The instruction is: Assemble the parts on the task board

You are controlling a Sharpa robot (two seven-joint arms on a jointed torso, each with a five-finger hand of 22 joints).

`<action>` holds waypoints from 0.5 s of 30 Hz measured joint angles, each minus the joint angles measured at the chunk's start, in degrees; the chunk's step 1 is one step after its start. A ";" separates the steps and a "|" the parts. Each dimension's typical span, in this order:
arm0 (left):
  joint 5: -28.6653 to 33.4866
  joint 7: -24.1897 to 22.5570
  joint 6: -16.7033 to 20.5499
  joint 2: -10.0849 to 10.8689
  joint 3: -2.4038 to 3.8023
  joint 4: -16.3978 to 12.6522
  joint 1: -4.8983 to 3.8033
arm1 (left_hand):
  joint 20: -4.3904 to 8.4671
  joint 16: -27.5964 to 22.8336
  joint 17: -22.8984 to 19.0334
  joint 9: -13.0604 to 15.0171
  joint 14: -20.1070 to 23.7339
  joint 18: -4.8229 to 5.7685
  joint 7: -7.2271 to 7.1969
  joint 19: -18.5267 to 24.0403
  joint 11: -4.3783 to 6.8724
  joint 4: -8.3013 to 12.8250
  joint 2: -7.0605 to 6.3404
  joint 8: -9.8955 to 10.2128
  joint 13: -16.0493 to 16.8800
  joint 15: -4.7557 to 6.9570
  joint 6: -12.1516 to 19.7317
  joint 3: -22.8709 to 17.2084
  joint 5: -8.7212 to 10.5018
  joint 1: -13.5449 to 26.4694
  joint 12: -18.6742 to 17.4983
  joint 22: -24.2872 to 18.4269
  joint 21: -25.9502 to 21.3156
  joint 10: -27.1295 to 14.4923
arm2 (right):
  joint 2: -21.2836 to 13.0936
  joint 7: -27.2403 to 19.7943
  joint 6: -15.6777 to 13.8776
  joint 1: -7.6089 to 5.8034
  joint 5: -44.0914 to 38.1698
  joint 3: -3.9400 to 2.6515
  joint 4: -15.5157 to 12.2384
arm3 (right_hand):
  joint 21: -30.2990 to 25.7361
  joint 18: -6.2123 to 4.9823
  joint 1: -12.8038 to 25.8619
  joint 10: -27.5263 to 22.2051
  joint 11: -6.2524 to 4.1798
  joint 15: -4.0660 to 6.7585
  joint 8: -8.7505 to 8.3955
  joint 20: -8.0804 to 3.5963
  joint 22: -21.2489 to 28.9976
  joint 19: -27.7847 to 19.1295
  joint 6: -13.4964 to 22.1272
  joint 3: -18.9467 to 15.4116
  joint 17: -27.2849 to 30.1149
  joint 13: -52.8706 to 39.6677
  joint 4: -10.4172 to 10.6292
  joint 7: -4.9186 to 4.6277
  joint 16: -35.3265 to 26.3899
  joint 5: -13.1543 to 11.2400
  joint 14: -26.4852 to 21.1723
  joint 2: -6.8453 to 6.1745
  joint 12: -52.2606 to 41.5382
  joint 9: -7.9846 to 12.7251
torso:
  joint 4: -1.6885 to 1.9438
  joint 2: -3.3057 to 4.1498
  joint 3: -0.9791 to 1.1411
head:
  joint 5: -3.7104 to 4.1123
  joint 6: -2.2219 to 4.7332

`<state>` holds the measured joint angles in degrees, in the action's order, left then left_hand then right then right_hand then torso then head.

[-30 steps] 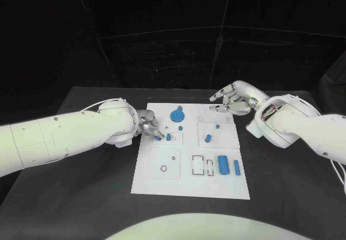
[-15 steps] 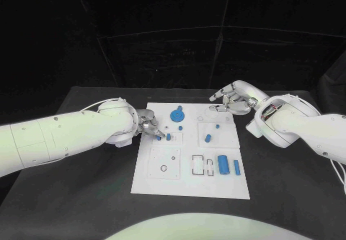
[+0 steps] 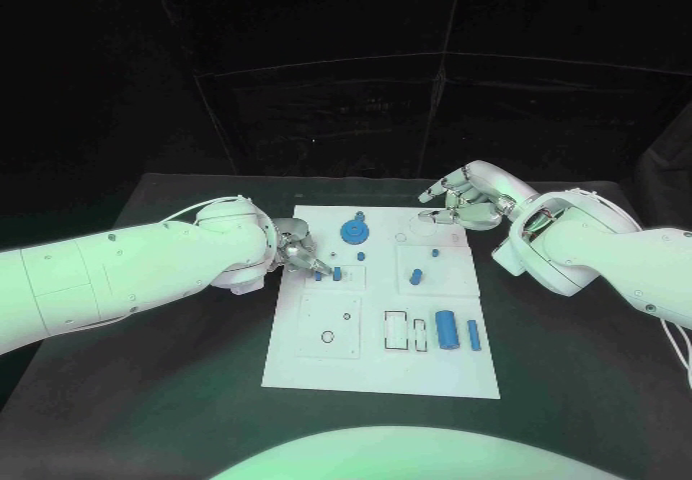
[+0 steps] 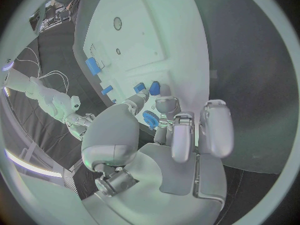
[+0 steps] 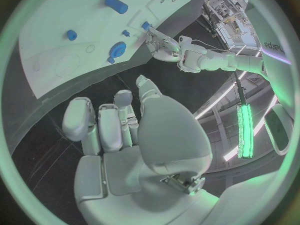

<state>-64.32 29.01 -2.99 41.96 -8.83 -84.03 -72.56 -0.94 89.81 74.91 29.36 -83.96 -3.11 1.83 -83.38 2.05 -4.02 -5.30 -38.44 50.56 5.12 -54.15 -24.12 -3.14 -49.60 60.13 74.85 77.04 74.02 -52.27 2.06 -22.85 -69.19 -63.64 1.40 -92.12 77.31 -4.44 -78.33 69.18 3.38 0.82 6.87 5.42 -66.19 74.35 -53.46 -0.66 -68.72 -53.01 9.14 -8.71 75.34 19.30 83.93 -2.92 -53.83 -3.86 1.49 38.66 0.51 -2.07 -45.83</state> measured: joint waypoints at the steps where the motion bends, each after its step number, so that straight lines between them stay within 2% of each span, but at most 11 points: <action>1: 0.01 0.00 0.00 0.03 0.00 -0.01 0.00 | 0.00 0.00 0.00 0.00 0.00 0.00 0.00 0.00 0.00 -0.09 0.00 0.00 -0.02 0.00 0.00 0.09 0.00 0.00 0.00 0.00 0.00 0.00 | 0.00 0.00 0.00 0.00 0.00 0.00 0.00 | 0.00 0.00 0.00 0.00 0.00 0.00 0.00 0.00 0.00 0.00 0.00 0.00 0.00 0.00 0.00 0.00 0.00 0.00 0.00 0.00 0.00 0.00 | 0.00 0.00 -0.01 | 0.00 0.03; 6: 0.31 0.00 0.31 0.46 0.02 -0.35 0.00 | 0.00 0.00 0.00 0.00 0.00 0.00 0.00 0.00 0.00 -0.33 -0.22 0.00 -0.78 0.00 0.00 0.67 0.00 0.22 -0.25 -0.53 -0.06 0.00 | -0.01 0.00 0.00 0.00 0.00 0.00 -0.01 | 0.00 0.00 0.00 0.00 0.00 0.00 0.00 0.00 0.00 0.00 0.00 0.00 0.00 0.00 0.00 0.00 0.00 0.00 0.00 0.00 0.00 0.00 | 0.00 0.00 -0.01 | 0.07 0.15; 8: 0.75 -0.13 0.91 1.02 0.07 -0.72 0.00 | -0.03 -0.01 0.00 -0.23 0.00 -0.01 0.41 0.36 -0.14 -0.78 -0.22 0.22 -3.77 0.00 1.07 1.28 0.00 0.22 -2.90 -1.74 -1.32 -1.82 | 0.00 0.00 0.00 0.00 0.00 0.00 -0.01 | 0.00 0.00 0.00 0.00 0.00 0.00 0.00 0.00 0.00 0.00 0.00 0.00 0.01 0.00 0.00 0.00 0.00 0.00 0.00 0.00 0.00 0.00 | 0.00 -0.01 -0.02 | 0.11 0.20; 10: 1.63 -0.56 1.91 1.58 0.08 -0.95 -0.04 | -0.48 -1.35 0.00 -1.01 -0.01 -1.52 1.49 2.66 -1.14 -1.01 -0.22 1.73 -10.21 -0.46 3.81 2.16 0.00 0.22 -8.83 -5.99 -5.22 -6.83 | 0.00 0.00 0.00 0.00 0.00 0.00 0.00 | 0.00 0.01 0.00 0.00 0.00 0.00 0.00 0.00 0.05 0.00 0.00 0.00 0.04 0.00 0.00 0.00 0.00 0.00 0.00 0.00 0.00 0.00 | 0.00 -0.01 -0.02 | 0.14 0.27; 12: 3.26 -1.60 3.52 2.14 0.08 -1.10 -0.26 | -1.03 -3.02 0.00 -1.81 0.01 -1.78 2.62 4.58 -2.21 -1.13 -0.36 3.07 -12.58 -1.35 6.18 2.87 0.00 -0.60 -11.61 -9.59 -8.71 -9.90 | 0.03 0.00 0.00 0.00 0.00 0.00 0.02 | 0.00 0.00 0.00 0.00 0.00 0.00 0.00 0.00 0.05 0.00 0.00 0.00 0.04 -0.01 0.00 0.00 0.00 0.00 0.00 0.00 0.00 0.00 | 0.00 -0.02 -0.02 | 0.15 0.32; 13: 4.21 -2.36 4.36 2.35 0.09 -1.16 -0.42 | -1.49 -5.07 0.00 -2.26 -0.01 -2.84 3.20 6.54 -2.83 -1.32 -0.35 3.73 -13.33 -1.91 7.34 3.07 0.00 -1.21 -12.75 -13.13 -12.14 -11.50 | 0.04 0.00 0.00 0.00 0.00 0.00 0.04 | 0.00 0.00 0.00 0.00 0.00 0.00 0.00 0.00 0.05 0.00 0.00 0.00 0.04 0.00 0.00 0.00 0.00 0.00 0.00 0.00 0.00 0.00 | 0.00 -0.02 -0.02 | 0.16 0.38; 14: 5.31 -3.27 5.26 2.52 0.11 -1.19 -0.57 | -2.08 -8.70 -0.23 -2.82 -0.05 -4.10 3.98 9.79 -3.56 -1.43 -0.32 4.42 -14.23 -2.61 8.51 3.54 0.00 -1.94 -14.12 -18.73 -17.72 -13.47 | 0.04 0.00 0.00 0.00 0.01 0.00 0.05 | 0.00 0.01 0.00 0.00 0.00 0.00 0.00 0.00 0.04 0.00 0.00 0.00 0.04 0.00 0.00 0.00 0.00 0.00 0.00 0.00 0.00 0.00 | 0.00 -0.02 -0.02 | 0.16 0.43; 15: 6.85 -4.66 6.51 2.68 0.15 -1.18 -0.74 | -2.68 -12.20 -2.18 -3.35 0.69 -5.08 4.72 12.83 -4.23 -1.61 -0.14 4.96 -15.16 -3.37 9.45 3.98 0.00 -2.68 -15.38 -23.88 -23.11 -15.18 | 0.05 0.00 0.00 0.00 0.01 0.00 0.05 | 0.00 0.00 0.00 0.00 0.00 0.00 0.00 0.00 0.05 0.00 0.00 0.00 0.04 -0.01 0.00 0.00 0.00 0.00 0.00 0.00 0.00 0.00 | 0.01 -0.02 -0.01 | 0.20 0.47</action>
<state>-57.47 24.35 3.51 44.64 -8.68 -85.22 -73.30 -3.61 77.61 72.72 26.01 -83.27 -8.19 6.55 -70.55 -2.18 -5.63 -5.44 -33.48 35.40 1.75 -44.70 -20.13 -3.14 -52.29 44.75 50.97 53.93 58.84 -52.22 2.06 -22.85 -69.19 -63.62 1.40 -92.06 77.31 -4.44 -78.33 69.18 3.38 0.82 6.87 5.42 -66.14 74.35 -53.46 -0.65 -68.68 -53.02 9.14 -8.71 75.34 19.30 83.93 -2.92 -53.83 -3.86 1.49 38.63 0.50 -1.87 -45.36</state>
